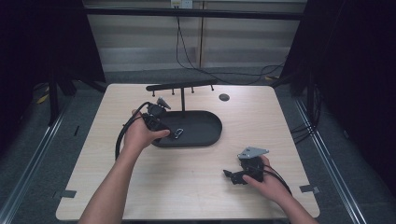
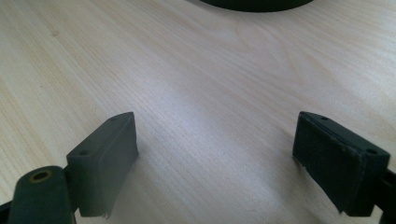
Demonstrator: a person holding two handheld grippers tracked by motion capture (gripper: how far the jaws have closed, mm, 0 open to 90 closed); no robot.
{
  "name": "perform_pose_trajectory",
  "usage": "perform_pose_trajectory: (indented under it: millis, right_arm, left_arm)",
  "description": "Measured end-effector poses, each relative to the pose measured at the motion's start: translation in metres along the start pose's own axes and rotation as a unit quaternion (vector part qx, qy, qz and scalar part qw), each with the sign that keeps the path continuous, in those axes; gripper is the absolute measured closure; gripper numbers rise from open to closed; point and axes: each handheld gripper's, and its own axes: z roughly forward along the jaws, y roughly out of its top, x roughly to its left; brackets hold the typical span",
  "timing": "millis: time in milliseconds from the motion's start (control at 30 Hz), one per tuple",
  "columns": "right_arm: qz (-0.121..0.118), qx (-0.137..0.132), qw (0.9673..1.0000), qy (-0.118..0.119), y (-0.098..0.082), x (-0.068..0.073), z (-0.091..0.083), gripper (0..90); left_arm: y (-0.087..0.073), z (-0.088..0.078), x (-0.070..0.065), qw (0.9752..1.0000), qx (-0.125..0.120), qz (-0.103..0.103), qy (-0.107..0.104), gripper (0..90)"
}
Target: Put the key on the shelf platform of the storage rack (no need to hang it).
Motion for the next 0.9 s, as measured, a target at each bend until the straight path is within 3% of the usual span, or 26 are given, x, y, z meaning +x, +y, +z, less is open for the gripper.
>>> perform_pose_trajectory:
  millis: [500, 900]
  right_arm:
    - [-0.001, 0.001, 1.0, 0.0, 0.0, 0.0, 0.0, 13.4]
    - [-0.001, 0.0, 1.0, 0.0, 0.0, 0.0, 0.0, 13.4]
  left_arm:
    - [-0.017, -0.006, 0.002, 0.9998, -0.013, 0.005, -0.016, 20.0]
    - [-0.029, -0.011, 0.004, 0.9997, -0.015, 0.009, -0.014, 21.1]
